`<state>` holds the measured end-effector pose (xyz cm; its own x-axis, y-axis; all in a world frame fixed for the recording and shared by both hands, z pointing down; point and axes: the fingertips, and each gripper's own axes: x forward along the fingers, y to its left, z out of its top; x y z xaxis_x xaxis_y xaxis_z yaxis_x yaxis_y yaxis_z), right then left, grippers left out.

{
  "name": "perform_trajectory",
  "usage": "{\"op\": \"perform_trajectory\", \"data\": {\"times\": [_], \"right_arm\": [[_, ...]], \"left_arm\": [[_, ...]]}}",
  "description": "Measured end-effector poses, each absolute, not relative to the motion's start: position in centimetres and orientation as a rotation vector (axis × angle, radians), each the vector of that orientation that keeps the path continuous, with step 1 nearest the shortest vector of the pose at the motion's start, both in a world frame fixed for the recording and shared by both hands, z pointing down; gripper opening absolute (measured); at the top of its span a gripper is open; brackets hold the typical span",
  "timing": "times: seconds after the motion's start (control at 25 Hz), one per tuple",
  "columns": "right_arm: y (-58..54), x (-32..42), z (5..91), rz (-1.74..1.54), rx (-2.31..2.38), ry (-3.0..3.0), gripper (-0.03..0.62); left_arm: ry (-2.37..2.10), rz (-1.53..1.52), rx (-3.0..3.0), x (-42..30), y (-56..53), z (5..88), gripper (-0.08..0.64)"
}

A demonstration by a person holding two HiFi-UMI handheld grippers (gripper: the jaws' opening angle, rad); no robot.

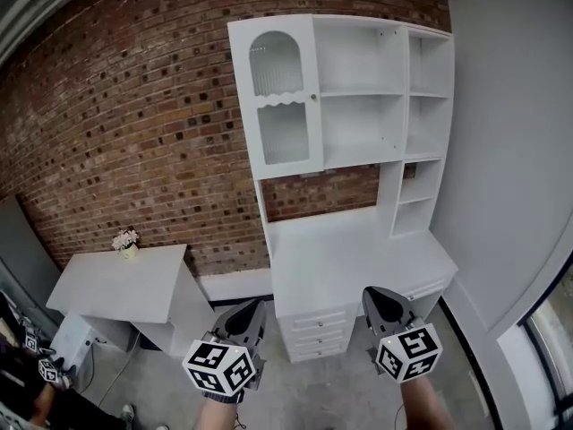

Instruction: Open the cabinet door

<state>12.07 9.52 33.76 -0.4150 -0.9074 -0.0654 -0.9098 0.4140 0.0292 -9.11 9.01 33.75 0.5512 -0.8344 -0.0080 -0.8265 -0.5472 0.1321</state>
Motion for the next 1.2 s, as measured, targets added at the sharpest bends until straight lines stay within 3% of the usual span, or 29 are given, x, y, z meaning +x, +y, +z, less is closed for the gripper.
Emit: {"op": "perform_trajectory", "data": {"times": [1.2], "right_arm": [[0.6,16.4,34.9,0.035,-1.566,2.645,0.003]], "left_arm": [[-1.550,-0.047,2.574,-5.7,0.9,35.2,0.006]]}}
